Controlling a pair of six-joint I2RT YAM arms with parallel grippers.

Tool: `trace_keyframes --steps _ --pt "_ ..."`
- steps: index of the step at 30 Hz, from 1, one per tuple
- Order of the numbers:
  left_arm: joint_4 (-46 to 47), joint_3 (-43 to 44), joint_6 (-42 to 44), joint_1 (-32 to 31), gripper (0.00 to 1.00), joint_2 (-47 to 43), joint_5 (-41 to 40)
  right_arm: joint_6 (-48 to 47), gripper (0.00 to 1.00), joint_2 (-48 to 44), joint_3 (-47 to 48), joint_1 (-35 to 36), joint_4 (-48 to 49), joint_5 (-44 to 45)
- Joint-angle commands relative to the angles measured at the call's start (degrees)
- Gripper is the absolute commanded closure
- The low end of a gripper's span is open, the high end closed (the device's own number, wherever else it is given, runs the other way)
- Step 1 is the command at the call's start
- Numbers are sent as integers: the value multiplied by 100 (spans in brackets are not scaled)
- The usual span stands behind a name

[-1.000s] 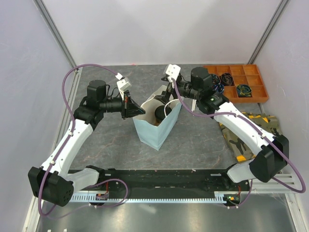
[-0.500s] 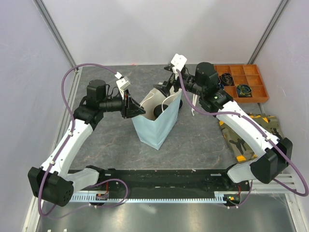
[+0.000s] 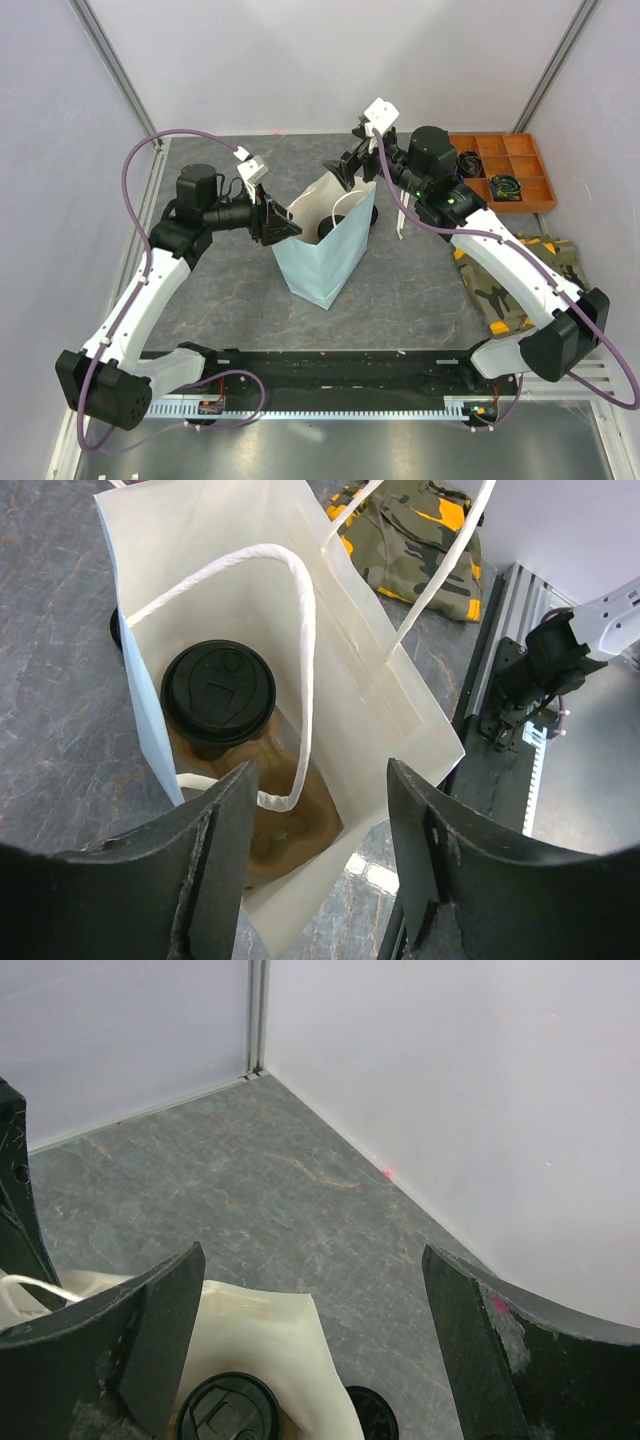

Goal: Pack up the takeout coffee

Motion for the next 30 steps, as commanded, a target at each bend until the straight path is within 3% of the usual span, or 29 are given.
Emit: trace_keyframes --steps 1,7,12,17,21,23,30 --pt "126 242 271 -10 37 -180 -107 202 2 -196 257 -21 236 208" --pt "135 190 315 -19 37 -259 -80 254 2 -231 204 -29 263 252" --pt "170 198 368 -19 36 -260 -168 501 2 -82 414 -21 210 1025" --pt "179 277 456 -19 27 -224 -203 676 2 -20 573 -21 184 1306" --pt "188 313 456 -19 13 -207 -212 782 2 -29 590 -47 149 1796" --pt "214 321 456 -19 13 -189 -221 887 2 6 651 -169 61 1974" --pt "285 304 491 -10 13 -189 -221 1151 2 576 1205 -855 -1870 2493"
